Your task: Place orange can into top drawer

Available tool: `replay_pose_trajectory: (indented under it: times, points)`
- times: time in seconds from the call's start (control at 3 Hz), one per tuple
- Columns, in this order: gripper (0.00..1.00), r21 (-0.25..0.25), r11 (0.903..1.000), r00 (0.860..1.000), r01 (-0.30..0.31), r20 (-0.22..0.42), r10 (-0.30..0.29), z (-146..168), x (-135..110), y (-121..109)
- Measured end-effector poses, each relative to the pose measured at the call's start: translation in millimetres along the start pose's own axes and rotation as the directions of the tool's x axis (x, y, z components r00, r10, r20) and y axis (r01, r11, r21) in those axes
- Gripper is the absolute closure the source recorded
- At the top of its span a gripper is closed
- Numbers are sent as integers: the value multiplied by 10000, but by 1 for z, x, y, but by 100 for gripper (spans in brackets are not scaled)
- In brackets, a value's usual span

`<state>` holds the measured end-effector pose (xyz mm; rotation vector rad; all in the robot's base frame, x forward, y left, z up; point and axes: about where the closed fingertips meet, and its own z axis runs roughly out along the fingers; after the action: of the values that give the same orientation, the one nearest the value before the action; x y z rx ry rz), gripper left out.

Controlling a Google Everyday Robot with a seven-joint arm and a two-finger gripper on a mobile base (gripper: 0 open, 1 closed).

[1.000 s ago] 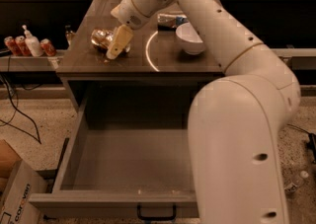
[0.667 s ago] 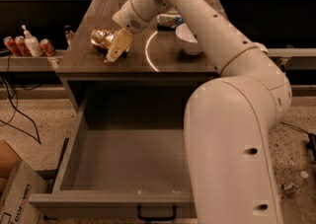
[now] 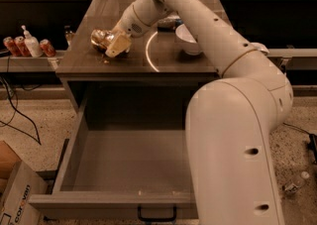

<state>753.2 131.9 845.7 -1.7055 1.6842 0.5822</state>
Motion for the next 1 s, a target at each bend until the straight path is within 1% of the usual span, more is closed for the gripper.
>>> replay_pose_trajectory:
  times: [0.33, 0.67, 1.0]
  points:
    - [66, 99, 9999, 9999, 79, -77, -78, -4, -1, 0]
    - [89, 251, 9993, 9995, 289, -126, -285, -13, -6, 2]
    - [100, 677, 9948, 9970, 766, 18, -769, -35, -20, 13]
